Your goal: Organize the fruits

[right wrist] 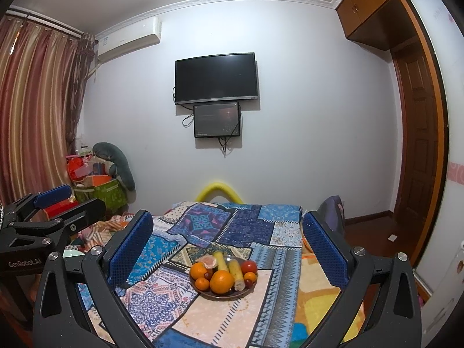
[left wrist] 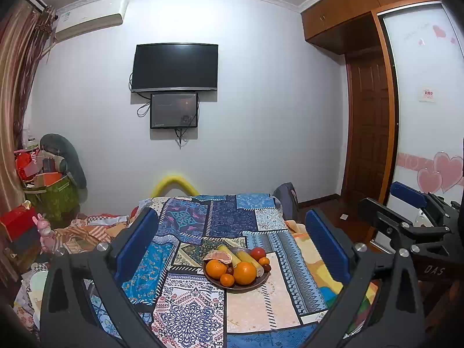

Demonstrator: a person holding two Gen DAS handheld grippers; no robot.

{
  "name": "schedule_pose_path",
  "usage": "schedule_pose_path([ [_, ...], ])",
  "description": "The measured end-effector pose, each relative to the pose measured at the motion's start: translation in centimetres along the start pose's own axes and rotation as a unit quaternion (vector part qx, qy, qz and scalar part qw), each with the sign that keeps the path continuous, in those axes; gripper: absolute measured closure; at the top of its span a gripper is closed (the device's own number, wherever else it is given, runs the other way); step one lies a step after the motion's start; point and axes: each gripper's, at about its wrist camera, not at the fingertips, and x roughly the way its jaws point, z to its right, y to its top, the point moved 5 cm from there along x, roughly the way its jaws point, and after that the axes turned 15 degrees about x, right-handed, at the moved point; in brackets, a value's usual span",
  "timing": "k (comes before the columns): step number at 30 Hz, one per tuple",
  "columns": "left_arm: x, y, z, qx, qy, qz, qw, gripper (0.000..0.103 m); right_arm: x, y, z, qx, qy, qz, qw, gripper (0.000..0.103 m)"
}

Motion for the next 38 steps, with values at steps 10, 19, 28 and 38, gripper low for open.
schedule_pose_path([
  [10, 0.2, -0.4, -0.1, 0.001, -0.003, -0.003, 1.0, 0.0, 0.0, 0.2, 0.0, 0.003, 0.0, -0.002, 1.0, 0.0],
  [19, 0.3, -0.4, -0.3, -0.001, -0.006, -0.001, 1.0, 0.0, -0.1, 0.1, -0.2, -0.003, -0.002, -0.001, 1.0, 0.0],
  [28, 0.3, -0.5, -0.9, -0.013, -0.01, -0.002, 0.9999, 0.0, -0.1, 0.1, -0.1, -0.003, -0.002, 0.001, 1.0, 0.0],
  [38, 0.2, -0.4, -0.3, -0.003, -0.015, 0.0, 0.9999, 0.0, -0.1, 0.2, -0.1, -0.002, -0.003, 0.001, 1.0, 0.0],
])
